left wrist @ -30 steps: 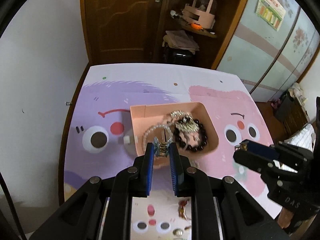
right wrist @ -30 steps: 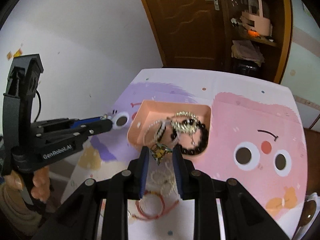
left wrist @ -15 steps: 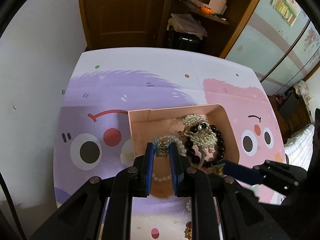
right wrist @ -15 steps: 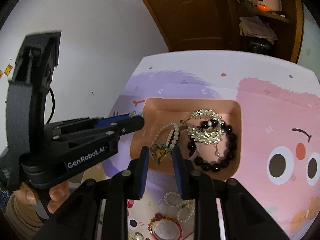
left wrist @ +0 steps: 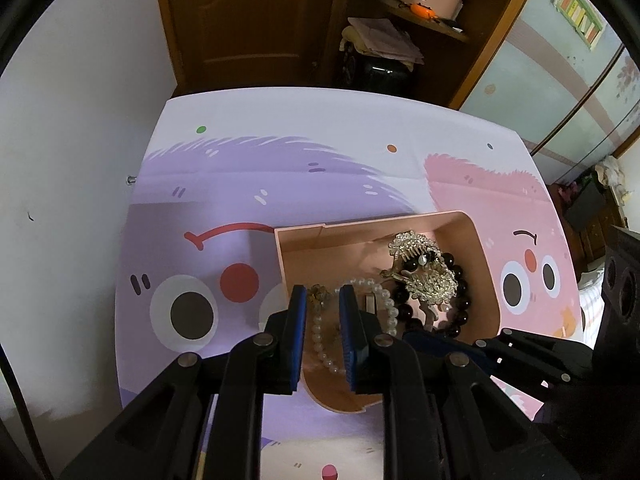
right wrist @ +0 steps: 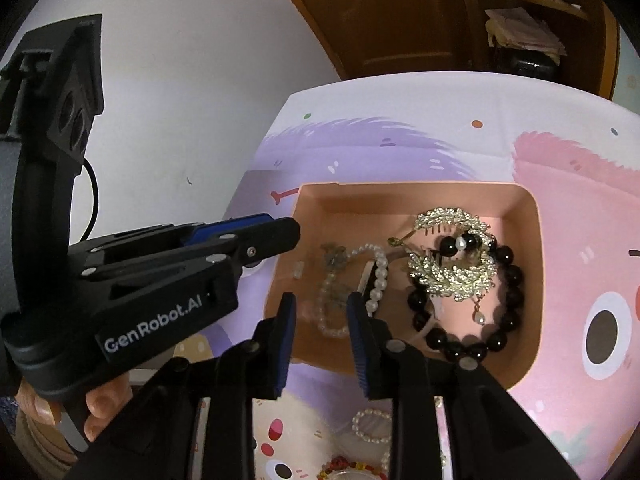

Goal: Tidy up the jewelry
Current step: 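Open the left gripper over the pink box while the right releases its charm, then withdraw both grippers from the box toward the remaining loose jewelry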

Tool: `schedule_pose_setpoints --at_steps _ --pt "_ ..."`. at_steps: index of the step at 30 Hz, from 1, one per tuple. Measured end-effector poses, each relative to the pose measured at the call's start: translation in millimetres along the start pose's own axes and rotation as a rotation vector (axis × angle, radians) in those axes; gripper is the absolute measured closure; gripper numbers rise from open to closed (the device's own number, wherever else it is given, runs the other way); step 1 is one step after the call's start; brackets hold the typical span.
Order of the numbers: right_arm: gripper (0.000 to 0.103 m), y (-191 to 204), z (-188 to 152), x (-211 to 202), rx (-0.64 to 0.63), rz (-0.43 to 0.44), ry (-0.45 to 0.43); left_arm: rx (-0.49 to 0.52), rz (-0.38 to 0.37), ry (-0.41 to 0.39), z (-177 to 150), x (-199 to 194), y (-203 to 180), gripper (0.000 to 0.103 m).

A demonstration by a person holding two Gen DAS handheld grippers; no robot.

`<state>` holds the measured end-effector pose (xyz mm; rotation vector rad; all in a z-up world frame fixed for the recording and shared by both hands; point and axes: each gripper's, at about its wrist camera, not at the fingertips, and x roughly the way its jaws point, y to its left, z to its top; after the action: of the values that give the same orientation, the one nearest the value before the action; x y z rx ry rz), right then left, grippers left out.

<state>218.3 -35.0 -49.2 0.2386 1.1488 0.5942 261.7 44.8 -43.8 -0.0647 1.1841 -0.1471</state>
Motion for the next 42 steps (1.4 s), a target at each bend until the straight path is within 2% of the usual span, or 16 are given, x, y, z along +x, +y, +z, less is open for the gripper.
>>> schedule_pose_setpoints --at_steps 13,20,34,39,42 --pt "0.075 -3.7 -6.3 -15.1 0.016 0.001 -0.018 0.015 -0.003 -0.031 -13.3 -16.8 -5.9 0.077" --pt "0.075 -5.6 -21.1 -29.4 0.004 -0.033 -0.025 0.046 0.021 -0.067 -27.7 -34.5 -13.7 0.063" --pt "0.075 -7.9 -44.1 -51.0 0.011 -0.075 -0.041 0.115 0.066 -0.099 -61.0 -62.4 -33.0 0.061" --pt "0.076 -11.0 -56.9 -58.9 0.016 -0.095 -0.042 0.128 0.065 -0.102 -76.9 -70.6 -38.4 0.055" --pt "0.076 -13.4 -66.5 -62.8 0.021 -0.117 -0.036 0.138 0.064 -0.099 -88.4 -73.8 -41.1 0.054"
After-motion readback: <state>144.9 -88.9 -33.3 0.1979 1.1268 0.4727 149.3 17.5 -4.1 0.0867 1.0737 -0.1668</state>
